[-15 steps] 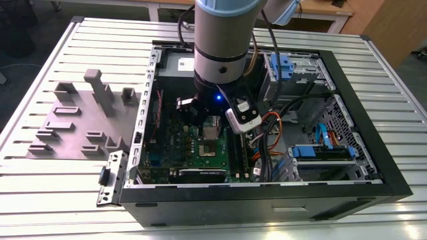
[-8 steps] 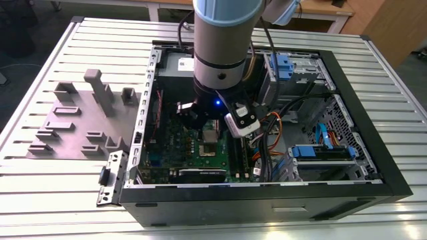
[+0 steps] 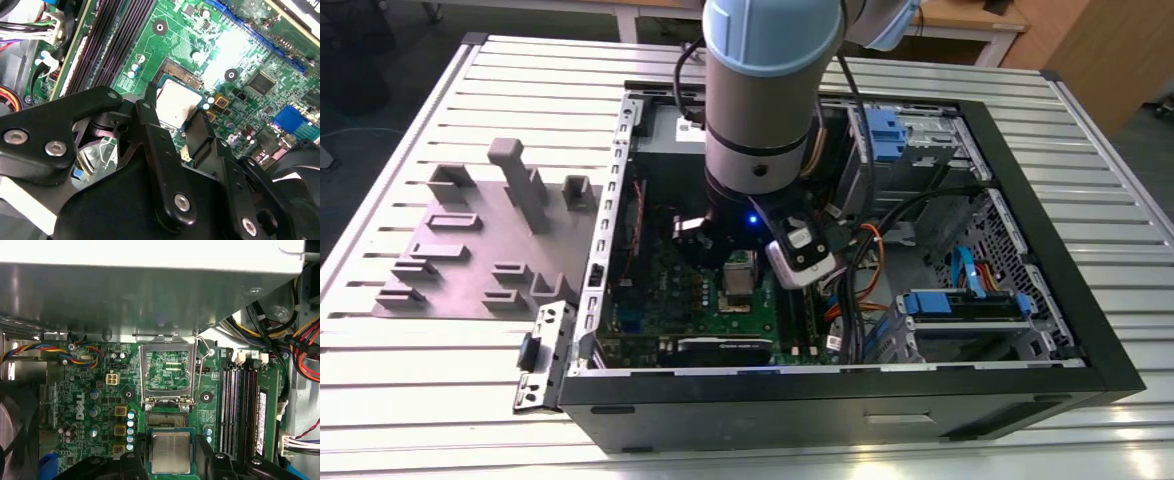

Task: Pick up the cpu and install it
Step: 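Place the cpu into insertion slot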

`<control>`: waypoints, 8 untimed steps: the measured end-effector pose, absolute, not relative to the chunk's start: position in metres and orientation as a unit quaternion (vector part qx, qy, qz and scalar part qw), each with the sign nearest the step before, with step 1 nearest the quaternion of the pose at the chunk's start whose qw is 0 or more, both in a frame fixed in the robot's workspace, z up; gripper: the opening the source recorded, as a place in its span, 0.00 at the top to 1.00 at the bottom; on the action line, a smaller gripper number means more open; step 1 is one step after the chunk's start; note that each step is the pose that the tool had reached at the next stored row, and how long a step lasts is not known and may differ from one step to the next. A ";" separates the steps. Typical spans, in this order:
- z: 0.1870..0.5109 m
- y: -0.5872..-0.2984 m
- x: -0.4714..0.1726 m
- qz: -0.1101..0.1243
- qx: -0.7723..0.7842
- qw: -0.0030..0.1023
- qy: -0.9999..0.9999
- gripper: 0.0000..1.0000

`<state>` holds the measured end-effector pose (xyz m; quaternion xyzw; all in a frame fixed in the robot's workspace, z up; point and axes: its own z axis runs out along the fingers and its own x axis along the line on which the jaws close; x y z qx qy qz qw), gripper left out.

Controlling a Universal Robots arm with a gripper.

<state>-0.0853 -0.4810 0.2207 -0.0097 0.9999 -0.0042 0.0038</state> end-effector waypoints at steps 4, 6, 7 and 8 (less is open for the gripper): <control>0.218 -0.481 -0.085 -0.004 -0.010 0.004 1.000 0.53; 0.217 -0.481 -0.085 -0.004 -0.010 0.004 1.000 0.53; 0.217 -0.481 -0.085 -0.004 -0.010 0.004 1.000 0.53; 0.216 -0.481 -0.085 -0.004 -0.009 0.004 1.000 0.53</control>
